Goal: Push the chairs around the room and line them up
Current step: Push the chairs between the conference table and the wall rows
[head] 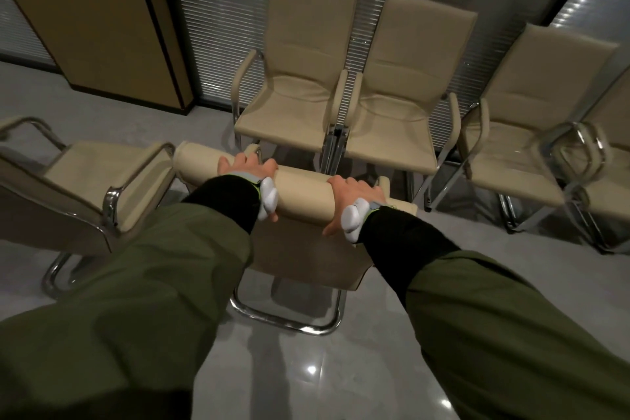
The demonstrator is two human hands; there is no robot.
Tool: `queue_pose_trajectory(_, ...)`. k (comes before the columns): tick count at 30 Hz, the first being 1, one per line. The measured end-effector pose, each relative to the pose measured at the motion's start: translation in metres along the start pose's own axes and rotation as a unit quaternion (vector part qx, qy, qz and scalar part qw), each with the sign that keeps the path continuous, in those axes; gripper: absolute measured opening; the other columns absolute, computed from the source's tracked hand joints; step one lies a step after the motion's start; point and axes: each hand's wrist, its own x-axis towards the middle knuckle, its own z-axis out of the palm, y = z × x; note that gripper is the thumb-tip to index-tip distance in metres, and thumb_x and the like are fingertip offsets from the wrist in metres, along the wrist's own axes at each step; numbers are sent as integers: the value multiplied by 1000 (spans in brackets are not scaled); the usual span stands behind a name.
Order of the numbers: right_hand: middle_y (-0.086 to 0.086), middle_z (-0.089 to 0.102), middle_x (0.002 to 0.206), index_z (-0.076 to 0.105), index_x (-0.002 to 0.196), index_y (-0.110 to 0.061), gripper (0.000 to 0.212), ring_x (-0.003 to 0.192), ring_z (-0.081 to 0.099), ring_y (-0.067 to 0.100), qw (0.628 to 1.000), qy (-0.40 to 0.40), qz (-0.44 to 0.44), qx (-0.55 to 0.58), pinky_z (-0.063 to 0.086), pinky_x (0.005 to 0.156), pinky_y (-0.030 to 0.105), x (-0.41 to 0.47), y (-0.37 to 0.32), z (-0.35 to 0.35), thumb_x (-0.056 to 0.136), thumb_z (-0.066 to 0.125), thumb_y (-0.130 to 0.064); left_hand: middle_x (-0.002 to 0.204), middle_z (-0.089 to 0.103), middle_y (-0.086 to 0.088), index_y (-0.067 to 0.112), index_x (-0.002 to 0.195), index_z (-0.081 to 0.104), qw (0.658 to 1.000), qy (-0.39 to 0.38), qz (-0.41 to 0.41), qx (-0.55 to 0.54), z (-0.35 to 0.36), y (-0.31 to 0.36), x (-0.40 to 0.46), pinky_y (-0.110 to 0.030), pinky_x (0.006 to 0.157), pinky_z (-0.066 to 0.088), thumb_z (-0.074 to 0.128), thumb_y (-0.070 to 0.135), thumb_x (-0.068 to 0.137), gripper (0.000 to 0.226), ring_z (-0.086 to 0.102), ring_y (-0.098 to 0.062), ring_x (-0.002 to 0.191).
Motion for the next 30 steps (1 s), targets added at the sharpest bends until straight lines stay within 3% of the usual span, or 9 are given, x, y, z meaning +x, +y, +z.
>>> queue_pose_trajectory(6,-1,58,116,42,128,-32,97,106,58,29,999,-3,-32,-10,40,86,44,-16,6,3,46,88,-58,134,41,-10,30,136,37,999,-5,-29,-15,8,11,-31,-63,111,23,86,57,58,96,36,-36,130)
queue_pose_trajectory(11,-1,59,120,41,133,-32,101,109,58,29,997,-7,-72,-13,39,91,45,-30,15,6,48,88,-58,137,40,-10,31,138,35,997,-11,-70,-18,16,25,-58,-62,111,24,85,58,58,98,36,-36,131)
queue_pose_trajectory(20,1,58,119,43,128,-29,93,109,57,29,986,13,-165,-30,36,80,39,-56,37,13,50,87,-56,139,38,-10,32,140,35,988,-8,-152,-30,33,62,-107,-59,109,27,84,60,59,99,35,-36,132)
queue_pose_trajectory(30,1,60,117,44,127,-31,92,109,57,30,963,-14,-263,-54,38,97,50,-77,40,13,49,87,-52,138,38,-10,31,141,33,967,-17,-245,-75,57,88,-167,-60,106,29,83,64,56,104,32,-37,132)
